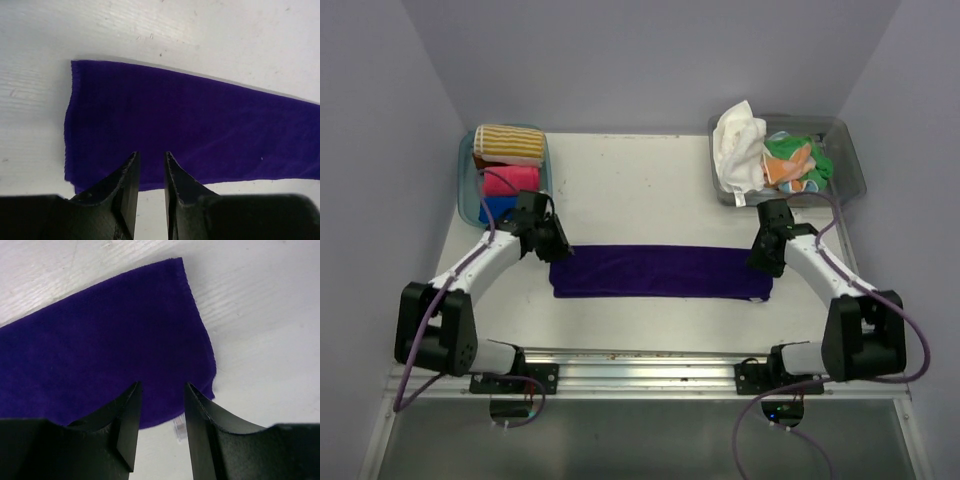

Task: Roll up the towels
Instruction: Fold the towel

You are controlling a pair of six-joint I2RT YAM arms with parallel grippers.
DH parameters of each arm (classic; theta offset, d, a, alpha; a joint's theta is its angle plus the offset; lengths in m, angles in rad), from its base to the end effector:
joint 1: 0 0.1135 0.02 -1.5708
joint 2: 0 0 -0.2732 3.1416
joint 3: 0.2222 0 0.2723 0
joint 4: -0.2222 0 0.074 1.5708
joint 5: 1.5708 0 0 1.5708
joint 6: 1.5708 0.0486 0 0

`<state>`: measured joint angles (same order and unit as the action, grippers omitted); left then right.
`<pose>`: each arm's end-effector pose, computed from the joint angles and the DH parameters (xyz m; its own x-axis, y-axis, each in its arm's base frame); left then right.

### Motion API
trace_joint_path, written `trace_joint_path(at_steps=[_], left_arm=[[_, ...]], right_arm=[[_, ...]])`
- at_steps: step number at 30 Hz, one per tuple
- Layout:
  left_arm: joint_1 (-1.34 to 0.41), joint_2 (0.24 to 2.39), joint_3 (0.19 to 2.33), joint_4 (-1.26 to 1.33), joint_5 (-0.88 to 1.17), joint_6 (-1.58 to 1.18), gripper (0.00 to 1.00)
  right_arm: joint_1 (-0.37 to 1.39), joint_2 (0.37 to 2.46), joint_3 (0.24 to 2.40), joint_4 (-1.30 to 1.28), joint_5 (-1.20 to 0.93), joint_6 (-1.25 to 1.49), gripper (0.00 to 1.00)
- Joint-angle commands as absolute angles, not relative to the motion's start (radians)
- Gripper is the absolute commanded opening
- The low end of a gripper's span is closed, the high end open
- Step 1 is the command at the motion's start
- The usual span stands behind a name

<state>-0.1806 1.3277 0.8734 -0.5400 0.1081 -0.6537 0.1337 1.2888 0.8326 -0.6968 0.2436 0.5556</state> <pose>0.2803 -0.0565 0.2135 -0.7985 -0.4688 -0.3777 -0.3139 0.8596 -0.4033 0.2573 0.0228 0.2020 -0.7866 0.4107 -0.4610 0.4503 0.8925 0.0267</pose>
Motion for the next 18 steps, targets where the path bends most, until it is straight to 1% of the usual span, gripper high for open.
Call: trace_joint_path(at_steps=[1, 3, 6, 10, 14, 15, 17, 18], left_arm=[[-0.204, 1.443, 0.859, -0.450, 0.152, -0.647, 0.28], [-0.204, 1.495, 0.836, -0.411, 0.158, -0.644, 0.26], [-0.204, 1.552, 0.812, -0.383, 0.153, -0.630, 0.21], [-0.201, 1.597, 0.796, -0.407, 0.111, -0.614, 0.21], [-0.170, 1.606, 0.744, -0.391, 0.107, -0.606, 0.22], [-0.166, 1.603, 0.746, -0.400, 0.126, -0.595, 0.20], [-0.158, 1.539, 0.768, -0.436, 0.191, -0.558, 0.19], [-0.156, 1.502, 0.778, -0.445, 0.207, -0.554, 0.20]], right_arm=[[0.104, 1.408, 0.879, -0.605, 0.184, 0.509, 0.42], [0.069, 1.475, 0.884, -0.574, 0.147, 0.494, 0.42], [0.045, 1.537, 0.876, -0.531, 0.049, 0.491, 0.38], [0.043, 1.586, 0.822, -0.489, 0.044, 0.506, 0.37], [0.041, 1.586, 0.782, -0.488, 0.049, 0.506, 0.38], [0.040, 1.579, 0.778, -0.497, 0.057, 0.506, 0.38], [0.040, 1.530, 0.764, -0.509, 0.060, 0.505, 0.38], [0.040, 1.510, 0.759, -0.512, 0.060, 0.505, 0.38]])
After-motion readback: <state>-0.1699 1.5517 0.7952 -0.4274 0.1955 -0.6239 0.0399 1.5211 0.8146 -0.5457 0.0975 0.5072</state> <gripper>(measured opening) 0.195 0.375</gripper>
